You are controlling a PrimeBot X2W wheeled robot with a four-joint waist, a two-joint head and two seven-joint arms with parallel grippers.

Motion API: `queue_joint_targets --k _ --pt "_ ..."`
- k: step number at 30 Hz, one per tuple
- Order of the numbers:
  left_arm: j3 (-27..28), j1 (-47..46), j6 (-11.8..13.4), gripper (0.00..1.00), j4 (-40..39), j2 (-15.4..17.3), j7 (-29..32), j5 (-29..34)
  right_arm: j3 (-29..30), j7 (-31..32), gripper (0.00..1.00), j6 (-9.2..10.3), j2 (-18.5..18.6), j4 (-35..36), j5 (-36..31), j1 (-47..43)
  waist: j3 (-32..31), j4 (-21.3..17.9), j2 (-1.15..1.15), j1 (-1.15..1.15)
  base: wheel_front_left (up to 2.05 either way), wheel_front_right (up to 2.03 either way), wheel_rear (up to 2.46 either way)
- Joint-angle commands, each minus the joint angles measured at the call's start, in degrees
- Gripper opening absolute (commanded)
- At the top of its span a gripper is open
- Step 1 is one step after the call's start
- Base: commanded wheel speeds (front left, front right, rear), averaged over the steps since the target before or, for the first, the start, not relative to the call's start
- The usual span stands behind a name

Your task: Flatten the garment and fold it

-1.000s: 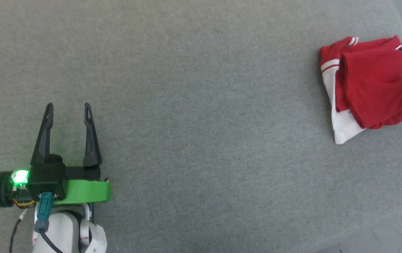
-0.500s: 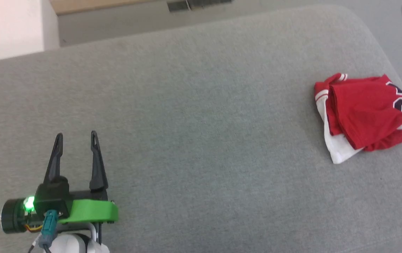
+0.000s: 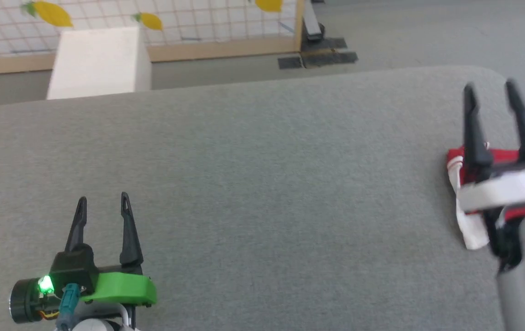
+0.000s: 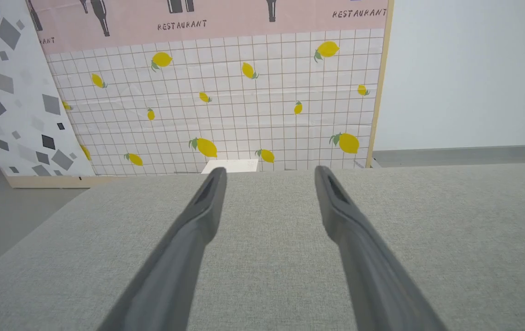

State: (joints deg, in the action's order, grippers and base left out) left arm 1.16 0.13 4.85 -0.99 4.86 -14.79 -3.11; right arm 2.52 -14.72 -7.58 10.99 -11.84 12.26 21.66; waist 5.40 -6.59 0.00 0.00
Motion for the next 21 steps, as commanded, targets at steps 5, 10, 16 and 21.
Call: queue_joint_targets --k 5,10,16,21 --pt "-0.28 1.57 -0.51 1.0 2.01 -0.63 -0.21 0.23 2.03 -0.28 1.0 0.09 -4.85 2.6 -2.27 -9.06 -4.37 4.88 0.0 0.0 0.0 0.0 0.0" --pt "-0.75 2.71 -0.54 1.0 3.79 -0.83 -0.21 0.62 2.51 -0.28 1.0 0.09 -7.15 4.27 -4.36 -16.03 -6.08 6.5 0.0 0.0 0.0 0.0 0.0" --pt "-0.79 3.03 -1.33 1.0 5.97 -0.77 -0.21 0.89 2.33 -0.28 1.0 0.09 -7.98 6.54 -8.07 -22.03 -7.32 7.9 0.0 0.0 0.0 0.0 0.0" --pt "-1.11 3.45 -1.25 1.0 6.73 -0.92 -0.21 1.26 2.86 -0.28 1.0 0.09 -8.09 7.46 -7.87 -25.27 -7.65 8.34 0.0 0.0 0.0 0.0 0.0"
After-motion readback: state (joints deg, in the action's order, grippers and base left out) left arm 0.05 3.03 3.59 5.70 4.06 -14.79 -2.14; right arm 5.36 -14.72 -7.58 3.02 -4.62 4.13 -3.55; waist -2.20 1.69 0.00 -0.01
